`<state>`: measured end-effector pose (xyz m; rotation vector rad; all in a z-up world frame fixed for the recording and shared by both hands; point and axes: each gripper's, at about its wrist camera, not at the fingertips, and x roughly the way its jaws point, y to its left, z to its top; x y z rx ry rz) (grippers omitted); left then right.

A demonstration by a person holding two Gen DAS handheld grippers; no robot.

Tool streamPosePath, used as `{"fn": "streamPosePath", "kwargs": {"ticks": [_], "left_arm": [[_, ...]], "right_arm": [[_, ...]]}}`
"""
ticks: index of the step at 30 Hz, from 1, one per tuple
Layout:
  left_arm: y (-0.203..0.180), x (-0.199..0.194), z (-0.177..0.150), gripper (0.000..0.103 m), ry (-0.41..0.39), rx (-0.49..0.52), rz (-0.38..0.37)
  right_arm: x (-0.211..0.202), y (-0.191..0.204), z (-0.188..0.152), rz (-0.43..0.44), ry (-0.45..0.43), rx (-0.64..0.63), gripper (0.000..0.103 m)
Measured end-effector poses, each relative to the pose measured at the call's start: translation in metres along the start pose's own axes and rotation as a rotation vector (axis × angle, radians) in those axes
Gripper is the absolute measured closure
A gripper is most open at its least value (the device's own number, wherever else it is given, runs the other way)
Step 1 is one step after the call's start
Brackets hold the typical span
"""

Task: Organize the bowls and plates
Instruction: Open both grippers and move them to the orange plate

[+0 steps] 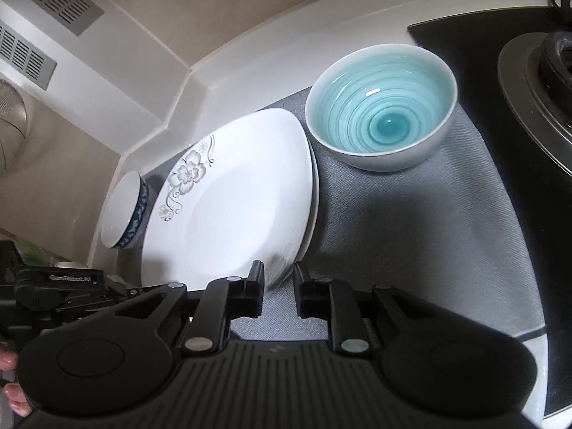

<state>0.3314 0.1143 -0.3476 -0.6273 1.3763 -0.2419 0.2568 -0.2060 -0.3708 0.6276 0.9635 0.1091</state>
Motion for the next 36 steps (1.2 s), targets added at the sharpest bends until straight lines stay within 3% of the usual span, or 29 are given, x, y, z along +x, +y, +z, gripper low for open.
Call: {"fn": "streamPosePath", "kwargs": {"ticks": [7,12,13,15,18,20,23,25,31,32,35,36], "left_arm": [[-0.004,0.001,0.002,0.081,0.009,0.042,0.012],[-0.018,-0.008,-0.009,0.081,-0.062,0.164,0.072],[-0.022,-0.011,-0.013,0.081,-0.079,0.194,0.092],[-0.03,-0.017,-0.022,0.081,-0.109,0.254,0.14],[-0.039,-0.028,-0.041,0.069,-0.128,0.332,0.248],[-0.043,-0.038,-0.057,0.052,-0.151,0.385,0.294],[-0.04,-0.054,-0.082,0.043,-0.161,0.469,0.347],[-0.029,-0.063,-0.095,0.04,-0.152,0.467,0.36],[0.019,-0.063,-0.105,0.043,-0.058,0.345,0.339],[0.023,-0.063,-0.106,0.043,-0.056,0.337,0.34],[0.028,-0.059,-0.108,0.051,-0.038,0.333,0.316],[0.028,-0.057,-0.107,0.054,-0.031,0.332,0.298]], "right_arm": [[0.003,-0.009,0.006,0.0,-0.021,0.022,0.088],[-0.003,-0.003,0.0,0.001,-0.015,-0.004,0.087],[-0.005,-0.002,-0.002,0.002,-0.013,-0.011,0.085],[-0.01,0.001,-0.008,0.004,-0.002,-0.032,0.072],[-0.019,0.009,-0.023,0.001,0.019,-0.078,0.058],[-0.023,0.015,-0.038,0.003,0.054,-0.116,0.053],[-0.026,0.027,-0.061,0.019,0.121,-0.185,0.051],[-0.026,0.038,-0.075,0.009,0.138,-0.248,0.051],[-0.005,0.051,-0.095,-0.049,0.167,-0.301,0.051],[-0.005,0.052,-0.096,-0.041,0.15,-0.319,0.053],[-0.005,0.055,-0.098,-0.072,0.16,-0.372,0.092],[-0.006,0.051,-0.096,-0.072,0.159,-0.364,0.094]]}}
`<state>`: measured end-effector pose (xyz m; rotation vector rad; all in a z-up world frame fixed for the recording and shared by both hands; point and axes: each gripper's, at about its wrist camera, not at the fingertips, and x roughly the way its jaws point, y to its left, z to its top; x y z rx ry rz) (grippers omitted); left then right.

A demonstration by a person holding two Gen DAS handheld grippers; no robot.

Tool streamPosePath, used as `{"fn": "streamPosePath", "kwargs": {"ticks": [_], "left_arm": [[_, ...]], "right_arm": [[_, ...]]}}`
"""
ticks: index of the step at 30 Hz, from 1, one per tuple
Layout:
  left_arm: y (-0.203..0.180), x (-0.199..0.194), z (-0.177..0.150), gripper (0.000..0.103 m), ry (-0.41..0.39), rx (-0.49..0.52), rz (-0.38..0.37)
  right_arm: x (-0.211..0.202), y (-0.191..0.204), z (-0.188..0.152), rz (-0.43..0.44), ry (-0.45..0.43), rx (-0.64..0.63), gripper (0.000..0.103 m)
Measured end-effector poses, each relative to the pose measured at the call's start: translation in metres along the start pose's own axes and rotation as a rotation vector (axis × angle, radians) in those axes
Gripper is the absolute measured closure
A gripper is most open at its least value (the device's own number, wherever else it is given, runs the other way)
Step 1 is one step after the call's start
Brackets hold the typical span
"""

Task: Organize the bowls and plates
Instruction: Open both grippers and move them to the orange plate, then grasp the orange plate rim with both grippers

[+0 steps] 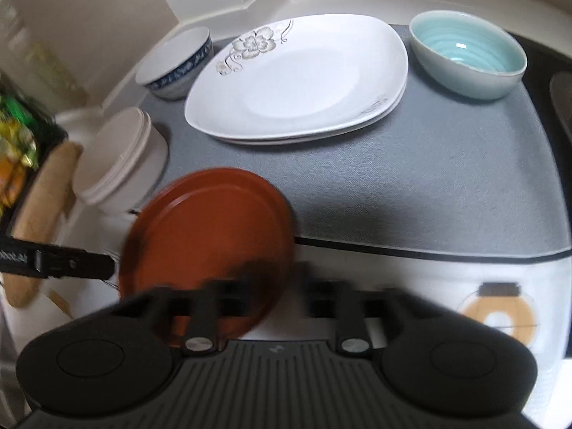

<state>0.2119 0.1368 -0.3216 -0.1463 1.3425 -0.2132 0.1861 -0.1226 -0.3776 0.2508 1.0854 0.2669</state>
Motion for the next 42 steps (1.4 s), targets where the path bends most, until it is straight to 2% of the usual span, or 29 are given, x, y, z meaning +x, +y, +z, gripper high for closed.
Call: {"fn": "streamPosePath", "kwargs": {"ticks": [2,5,9,14,20,26,32,35,42], "left_arm": [[-0.003,0.005,0.003,0.063,0.003,0.01,-0.036],[-0.013,0.016,0.009,0.07,0.007,0.036,-0.064],[-0.02,0.032,0.014,0.074,0.071,0.018,-0.138],[-0.037,0.042,0.012,0.078,0.085,0.075,-0.158],[-0.046,0.05,0.01,0.087,0.08,0.111,-0.141],[-0.044,0.051,0.008,0.091,0.07,0.089,-0.146],[-0.06,0.048,0.002,0.091,0.045,0.172,-0.087],[-0.061,0.047,0.002,0.091,0.054,0.158,-0.087],[-0.062,0.031,0.003,0.091,0.071,0.155,-0.091]], "right_arm": [[-0.005,-0.007,-0.004,-0.014,-0.004,0.006,0.096],[-0.015,-0.02,-0.01,-0.047,-0.008,0.014,0.097],[-0.029,-0.035,-0.018,-0.067,-0.017,0.053,0.097],[-0.041,-0.04,-0.023,-0.053,-0.015,0.064,0.094],[-0.043,-0.039,-0.026,-0.051,-0.007,0.071,0.091],[-0.037,-0.044,-0.033,-0.008,0.036,0.136,0.087],[-0.035,-0.04,-0.034,-0.02,0.035,0.103,0.088],[-0.036,-0.038,-0.032,-0.046,0.032,0.08,0.094],[-0.059,-0.038,-0.03,-0.025,-0.004,0.074,0.095]]}}
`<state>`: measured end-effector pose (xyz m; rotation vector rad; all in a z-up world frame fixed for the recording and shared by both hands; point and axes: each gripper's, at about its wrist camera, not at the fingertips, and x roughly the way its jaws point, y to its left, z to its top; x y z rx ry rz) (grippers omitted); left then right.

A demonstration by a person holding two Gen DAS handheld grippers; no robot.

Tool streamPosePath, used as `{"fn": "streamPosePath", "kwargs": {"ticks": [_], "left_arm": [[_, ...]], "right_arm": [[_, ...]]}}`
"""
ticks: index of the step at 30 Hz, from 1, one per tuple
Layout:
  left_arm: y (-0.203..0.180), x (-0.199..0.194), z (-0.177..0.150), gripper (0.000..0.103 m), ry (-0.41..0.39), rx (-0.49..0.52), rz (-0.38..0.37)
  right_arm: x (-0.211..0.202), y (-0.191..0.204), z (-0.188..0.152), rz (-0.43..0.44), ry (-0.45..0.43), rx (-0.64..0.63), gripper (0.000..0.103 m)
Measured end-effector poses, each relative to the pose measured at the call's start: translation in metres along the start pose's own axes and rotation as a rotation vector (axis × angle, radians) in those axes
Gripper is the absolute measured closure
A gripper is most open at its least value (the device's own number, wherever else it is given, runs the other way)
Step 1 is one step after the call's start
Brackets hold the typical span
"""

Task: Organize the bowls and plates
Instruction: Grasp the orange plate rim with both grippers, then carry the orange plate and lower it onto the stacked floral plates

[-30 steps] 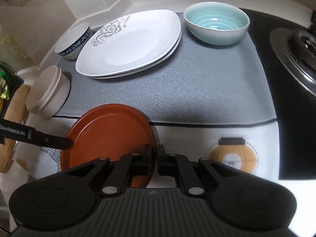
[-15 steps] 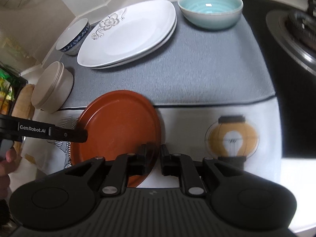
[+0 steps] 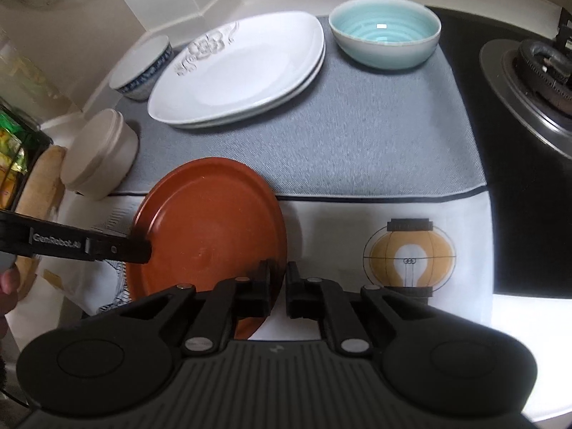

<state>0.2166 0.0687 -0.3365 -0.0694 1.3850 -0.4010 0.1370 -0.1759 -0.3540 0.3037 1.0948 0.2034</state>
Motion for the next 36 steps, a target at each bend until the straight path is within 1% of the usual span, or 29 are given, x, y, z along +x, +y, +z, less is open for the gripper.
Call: {"fn": "streamPosePath", "kwargs": {"ticks": [6,9,15,22,27,32,36], "left_arm": [[-0.007,-0.023,0.004,0.091,-0.03,0.016,-0.025],[-0.012,-0.036,0.006,0.091,-0.049,0.02,-0.033],[-0.036,-0.06,0.01,0.091,-0.138,0.115,0.072],[-0.042,-0.083,0.024,0.091,-0.192,0.126,0.101],[-0.043,-0.093,0.046,0.091,-0.226,0.11,0.112],[-0.043,-0.105,0.073,0.091,-0.279,0.09,0.103],[-0.043,-0.109,0.094,0.091,-0.317,0.074,0.108]], "right_arm": [[-0.026,-0.003,0.01,0.03,-0.032,0.042,0.096],[-0.041,-0.002,0.013,0.024,-0.077,0.048,0.097],[-0.059,0.007,0.025,0.024,-0.144,0.026,0.097],[-0.069,0.013,0.045,0.02,-0.192,0.021,0.097],[-0.072,0.018,0.071,0.021,-0.228,0.039,0.097],[-0.081,0.024,0.106,0.019,-0.29,0.016,0.097],[-0.08,0.025,0.133,0.01,-0.32,-0.001,0.097]]}}
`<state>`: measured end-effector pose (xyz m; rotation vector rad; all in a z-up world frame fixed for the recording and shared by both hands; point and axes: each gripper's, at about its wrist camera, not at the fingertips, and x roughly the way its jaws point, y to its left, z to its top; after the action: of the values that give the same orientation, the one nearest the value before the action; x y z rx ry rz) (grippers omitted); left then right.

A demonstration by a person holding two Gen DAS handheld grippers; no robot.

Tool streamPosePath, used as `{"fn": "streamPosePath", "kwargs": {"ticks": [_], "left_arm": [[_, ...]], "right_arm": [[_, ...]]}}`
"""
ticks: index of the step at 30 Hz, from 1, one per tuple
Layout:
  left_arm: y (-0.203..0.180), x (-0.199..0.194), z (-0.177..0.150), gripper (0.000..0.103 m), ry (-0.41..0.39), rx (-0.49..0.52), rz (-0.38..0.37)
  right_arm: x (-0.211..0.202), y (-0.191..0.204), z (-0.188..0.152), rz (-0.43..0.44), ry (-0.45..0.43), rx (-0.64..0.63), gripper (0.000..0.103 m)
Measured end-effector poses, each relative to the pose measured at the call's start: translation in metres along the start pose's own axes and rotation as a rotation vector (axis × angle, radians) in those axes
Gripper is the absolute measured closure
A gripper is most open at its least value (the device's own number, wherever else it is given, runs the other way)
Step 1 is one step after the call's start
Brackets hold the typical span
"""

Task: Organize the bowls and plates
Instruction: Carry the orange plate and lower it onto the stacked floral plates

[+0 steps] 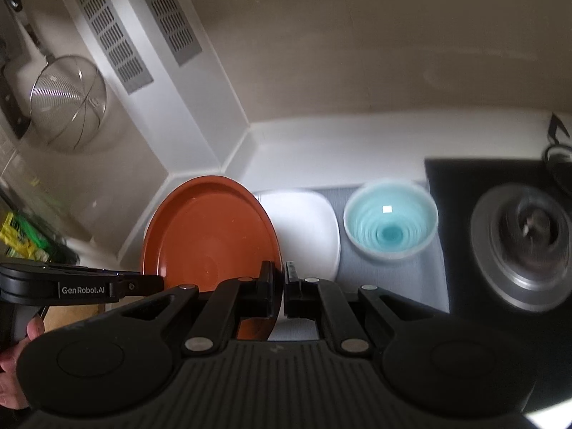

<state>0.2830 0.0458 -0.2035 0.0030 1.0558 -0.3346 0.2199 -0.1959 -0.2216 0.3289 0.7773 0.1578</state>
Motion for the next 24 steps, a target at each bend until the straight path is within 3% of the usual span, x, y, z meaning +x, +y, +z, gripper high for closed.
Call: {"fn": "streamPosePath", "kwargs": {"ticks": [5,11,18,24], "left_arm": [[0.003,0.017,0.019,0.091,-0.012,-0.032,0.027],[0.011,0.058,0.035,0.091,0.026,-0.08,0.036],[0.022,0.114,0.035,0.091,0.12,-0.138,0.038],[0.032,0.139,0.034,0.091,0.144,-0.172,0.051]], "right_arm": [[0.027,-0.003,0.018,-0.017,0.0,-0.018,0.097],[0.074,-0.012,0.024,-0.058,0.062,-0.016,0.096],[0.126,-0.037,0.015,-0.068,0.152,0.099,0.095],[0.15,-0.037,0.004,-0.087,0.172,0.086,0.094]]}}
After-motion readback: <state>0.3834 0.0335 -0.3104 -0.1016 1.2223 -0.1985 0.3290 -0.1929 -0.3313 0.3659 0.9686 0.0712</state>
